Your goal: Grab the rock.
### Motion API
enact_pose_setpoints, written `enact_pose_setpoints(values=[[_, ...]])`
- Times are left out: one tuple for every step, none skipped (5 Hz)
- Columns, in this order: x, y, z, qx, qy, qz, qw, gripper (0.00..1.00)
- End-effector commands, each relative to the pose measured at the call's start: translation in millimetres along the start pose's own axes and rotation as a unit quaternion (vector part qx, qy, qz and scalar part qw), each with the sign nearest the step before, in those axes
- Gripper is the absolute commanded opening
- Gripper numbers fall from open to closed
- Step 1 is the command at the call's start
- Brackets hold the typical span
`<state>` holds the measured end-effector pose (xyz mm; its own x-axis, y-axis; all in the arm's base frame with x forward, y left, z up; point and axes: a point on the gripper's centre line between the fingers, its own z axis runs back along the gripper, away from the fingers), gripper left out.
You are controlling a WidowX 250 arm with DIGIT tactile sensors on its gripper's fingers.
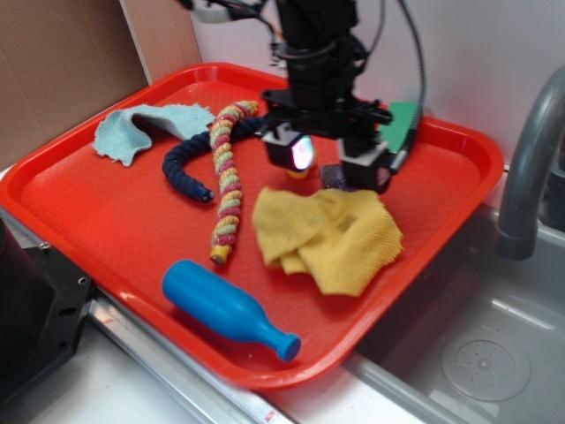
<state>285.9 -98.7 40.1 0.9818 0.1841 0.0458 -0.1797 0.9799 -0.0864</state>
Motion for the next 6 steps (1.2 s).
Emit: enact_pose_setpoints(values=[[11.9,-10.9,-0.8,-0.017,-0.016,-0.054,0.998,1.0],[7.1,-6.7,8.3,-0.013,-0.013,-0.036,0.999,1.0],[-5.8,-2.8,20.6,0.016,-0.008,0.008,1.0,1.0],[-9.7,1.2,18.3,0.018,-0.001,0.029,0.999,1.0],[-7.2,0.7,4.8,0.019,0.012,0.024,0.999,1.0],[-0.7,-4.8,-3.6,0.019,0.018,0.014,1.0,1.0]])
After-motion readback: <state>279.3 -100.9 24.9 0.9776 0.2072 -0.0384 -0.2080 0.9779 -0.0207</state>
